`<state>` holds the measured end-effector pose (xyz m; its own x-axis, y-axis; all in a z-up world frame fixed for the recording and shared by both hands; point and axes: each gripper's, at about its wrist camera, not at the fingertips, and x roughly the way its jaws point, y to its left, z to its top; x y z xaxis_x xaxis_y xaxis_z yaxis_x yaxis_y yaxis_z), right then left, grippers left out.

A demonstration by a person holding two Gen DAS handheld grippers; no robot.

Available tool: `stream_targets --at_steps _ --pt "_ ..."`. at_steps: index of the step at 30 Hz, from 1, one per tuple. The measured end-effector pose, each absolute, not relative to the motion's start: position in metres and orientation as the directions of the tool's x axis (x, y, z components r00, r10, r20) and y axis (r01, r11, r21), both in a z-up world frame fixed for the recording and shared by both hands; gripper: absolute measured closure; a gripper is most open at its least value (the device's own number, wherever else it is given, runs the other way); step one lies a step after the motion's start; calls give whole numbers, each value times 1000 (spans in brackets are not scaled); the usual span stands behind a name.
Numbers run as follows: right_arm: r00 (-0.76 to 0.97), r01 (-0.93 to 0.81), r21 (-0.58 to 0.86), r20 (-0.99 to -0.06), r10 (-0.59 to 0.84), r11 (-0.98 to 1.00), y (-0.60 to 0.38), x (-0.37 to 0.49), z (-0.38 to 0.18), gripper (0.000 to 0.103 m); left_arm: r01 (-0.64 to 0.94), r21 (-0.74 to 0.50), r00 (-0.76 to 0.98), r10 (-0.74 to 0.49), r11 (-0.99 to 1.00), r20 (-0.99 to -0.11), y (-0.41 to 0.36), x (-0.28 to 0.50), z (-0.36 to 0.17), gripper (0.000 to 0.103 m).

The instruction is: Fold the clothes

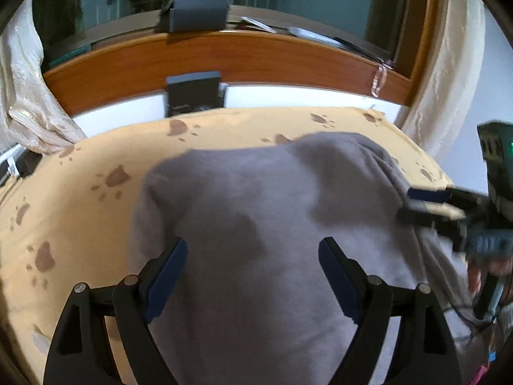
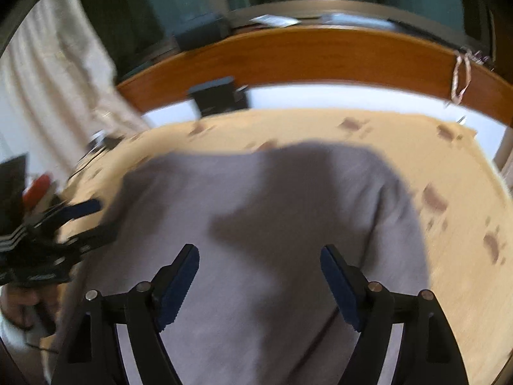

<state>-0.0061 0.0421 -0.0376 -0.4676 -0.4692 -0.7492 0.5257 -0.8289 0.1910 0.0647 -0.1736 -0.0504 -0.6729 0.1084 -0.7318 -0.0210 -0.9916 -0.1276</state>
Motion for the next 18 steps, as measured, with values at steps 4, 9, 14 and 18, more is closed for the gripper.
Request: stream_targets --at_steps 4,9,14,18 --pt "-407 529 232 -775 -484 -816 43 26 -60 23 -23 -93 -646 86 -995 -758 -150 79 -62 16" --pt "-419 527 176 -798 -434 -832 44 48 -78 23 8 -65 -642 45 -998 -765 -138 96 -74 15" --pt "-461 556 89 -794 -396 -826 41 61 -85 19 85 -42 -622 -20 -995 -782 -142 100 -91 13" --pt "-493 580 -4 -797 -348 -814 34 72 -91 14 110 -54 -592 -22 -992 -806 -146 97 -100 13"
